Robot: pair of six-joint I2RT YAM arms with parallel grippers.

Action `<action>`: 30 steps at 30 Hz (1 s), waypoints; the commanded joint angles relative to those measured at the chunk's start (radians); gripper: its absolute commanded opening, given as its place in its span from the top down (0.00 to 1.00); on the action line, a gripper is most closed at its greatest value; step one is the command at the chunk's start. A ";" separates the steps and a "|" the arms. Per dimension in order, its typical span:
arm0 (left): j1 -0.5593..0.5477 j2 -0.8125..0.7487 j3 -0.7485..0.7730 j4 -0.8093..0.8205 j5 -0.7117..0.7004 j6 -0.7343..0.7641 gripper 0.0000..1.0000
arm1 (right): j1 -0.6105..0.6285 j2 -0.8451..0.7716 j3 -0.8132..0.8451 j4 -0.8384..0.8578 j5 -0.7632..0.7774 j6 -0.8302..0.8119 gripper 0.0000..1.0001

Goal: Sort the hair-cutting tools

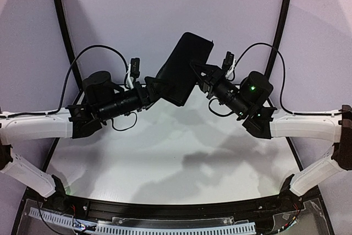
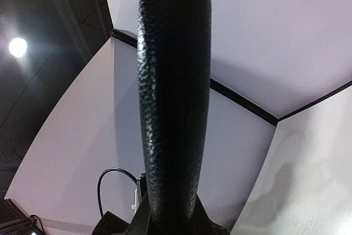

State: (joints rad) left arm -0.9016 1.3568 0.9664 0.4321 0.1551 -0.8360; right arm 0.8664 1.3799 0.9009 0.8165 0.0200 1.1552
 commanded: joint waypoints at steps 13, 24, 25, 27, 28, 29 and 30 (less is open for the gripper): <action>-0.006 -0.013 -0.043 0.212 0.034 -0.010 0.87 | 0.053 0.078 -0.014 0.293 0.026 0.042 1.00; -0.006 -0.212 -0.044 -0.186 0.028 0.313 0.99 | 0.050 -0.111 -0.076 -0.113 -0.087 -0.279 0.28; -0.006 -0.229 -0.049 -0.243 0.026 0.368 0.99 | 0.050 -0.163 -0.082 -0.233 -0.069 -0.329 0.16; -0.006 -0.299 -0.092 -0.280 0.098 0.507 0.99 | 0.044 -0.264 -0.093 -0.476 -0.016 -0.459 0.04; -0.006 -0.326 -0.110 -0.302 0.130 0.556 0.99 | 0.040 -0.305 -0.099 -0.564 0.002 -0.521 0.02; -0.006 -0.357 -0.118 -0.325 0.179 0.620 0.99 | 0.032 -0.356 -0.106 -0.658 0.006 -0.576 0.01; -0.006 -0.386 -0.114 -0.410 0.233 0.697 0.99 | 0.025 -0.411 -0.108 -0.759 0.013 -0.611 0.01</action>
State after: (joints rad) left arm -0.9014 1.1021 0.8751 0.1959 0.2247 -0.4692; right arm 0.9088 1.1461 0.8125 0.5211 -0.0160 0.8342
